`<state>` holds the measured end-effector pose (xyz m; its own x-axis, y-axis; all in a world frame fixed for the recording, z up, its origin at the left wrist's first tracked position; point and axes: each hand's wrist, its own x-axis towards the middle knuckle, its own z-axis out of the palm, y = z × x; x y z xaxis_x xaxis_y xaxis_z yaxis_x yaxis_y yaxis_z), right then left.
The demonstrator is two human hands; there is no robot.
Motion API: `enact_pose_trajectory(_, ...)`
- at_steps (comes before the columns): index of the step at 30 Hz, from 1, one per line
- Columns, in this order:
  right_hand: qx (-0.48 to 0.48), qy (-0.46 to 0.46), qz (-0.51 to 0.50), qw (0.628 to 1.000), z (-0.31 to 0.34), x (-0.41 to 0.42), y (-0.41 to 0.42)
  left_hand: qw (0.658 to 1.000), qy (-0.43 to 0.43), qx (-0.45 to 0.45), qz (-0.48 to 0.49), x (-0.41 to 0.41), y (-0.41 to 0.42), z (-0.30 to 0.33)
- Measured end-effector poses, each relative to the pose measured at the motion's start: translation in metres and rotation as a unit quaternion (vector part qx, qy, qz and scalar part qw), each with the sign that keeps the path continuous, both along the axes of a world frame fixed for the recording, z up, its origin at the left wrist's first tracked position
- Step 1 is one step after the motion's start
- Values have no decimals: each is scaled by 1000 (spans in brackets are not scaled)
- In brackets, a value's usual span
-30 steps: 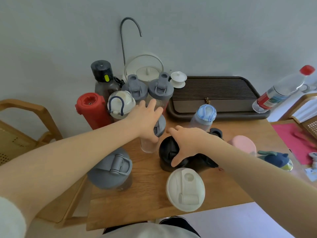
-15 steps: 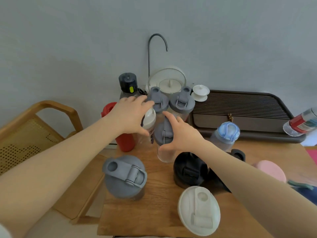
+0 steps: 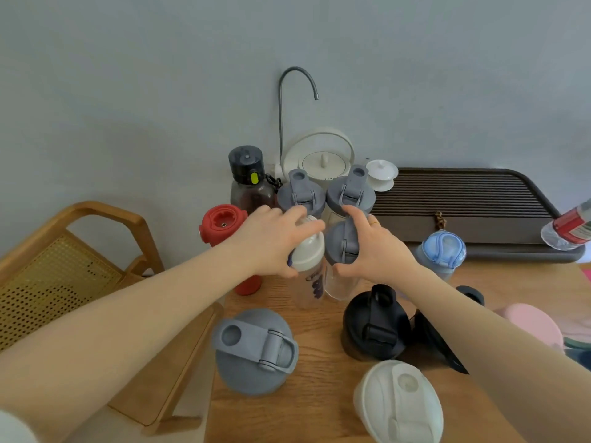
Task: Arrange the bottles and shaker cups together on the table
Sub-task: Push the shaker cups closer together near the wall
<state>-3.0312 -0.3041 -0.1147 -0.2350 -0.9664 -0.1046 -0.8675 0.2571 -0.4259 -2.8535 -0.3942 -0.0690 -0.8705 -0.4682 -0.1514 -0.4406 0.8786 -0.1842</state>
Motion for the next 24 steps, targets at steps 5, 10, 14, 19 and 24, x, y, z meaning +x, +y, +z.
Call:
enact_pose_trajectory(5, -31, -38, -27, 998, -3, -4, 0, 1000, 10, -14, 1, -13, -2, -4)
enact_pose_trajectory(10, -35, -41, -34, 998, -3, -4, -3, 999, -18, -38, -15, -17, -6, -3)
enact_pose_trajectory(14, -43, -55, -35, 997, -6, 1, -8, 999, -12, -37, -24, -17, -13, -2)
enact_pose_trajectory(19, 14, 4, -8, 1000, 6, -1, -6, 1000, -7, 0, -12, -8, -19, 1)
enact_pose_trajectory(24, 26, 52, -5, 998, 29, -1, 4, 999, 20, 17, -22, -11, -5, 15)
